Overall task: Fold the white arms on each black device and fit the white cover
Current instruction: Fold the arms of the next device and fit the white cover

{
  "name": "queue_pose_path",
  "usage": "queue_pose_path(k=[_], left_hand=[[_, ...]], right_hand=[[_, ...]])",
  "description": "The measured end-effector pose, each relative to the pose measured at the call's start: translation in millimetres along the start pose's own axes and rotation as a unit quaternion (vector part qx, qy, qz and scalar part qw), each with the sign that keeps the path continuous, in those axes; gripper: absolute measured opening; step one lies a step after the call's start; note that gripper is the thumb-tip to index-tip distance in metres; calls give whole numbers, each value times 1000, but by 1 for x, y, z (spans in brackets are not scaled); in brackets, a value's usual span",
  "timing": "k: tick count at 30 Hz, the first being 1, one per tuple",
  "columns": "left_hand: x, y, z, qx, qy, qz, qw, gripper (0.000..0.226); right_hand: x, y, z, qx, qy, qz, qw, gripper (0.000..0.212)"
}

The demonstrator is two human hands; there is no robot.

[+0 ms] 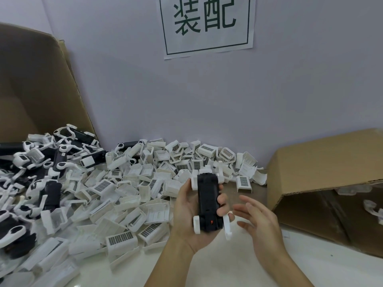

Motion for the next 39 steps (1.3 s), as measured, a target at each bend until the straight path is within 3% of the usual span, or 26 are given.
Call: queue_pose_path(k=[11,25,29,33,36,39], left_hand=[[2,2,3,45,51,4,998,69],[2,1,1,63,31,-8,997,68],[4,-1,6,73,-20,-25,997,72],[3,-6,24,22,-139,-80,987,71],[-1,-11,30,14,-194,-127,973,48],[1,-7,31,41,-247,-114,961,26]], right_hand=[[-2,2,0,-8,8,2,1000,23],[-2,3,-1,-3,-1,-6,1000,23],[-2,2,-1,-2,-1,-4,1000,24],[-2,1,-4,-29,5,-3,1000,26],[-5,2,-10,-95,36,2,995,32],[-11,3,-25,-172,105,-2,980,37]])
Point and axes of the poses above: each hand's wrist, its own x-axis towards the middle knuckle, its own z-axis out of the back of the hand, y = z × x, the point moved 6 cm from there along x, towards the middle knuckle, and after that the axes turned 7 degrees about y, right-handed, at the moved point
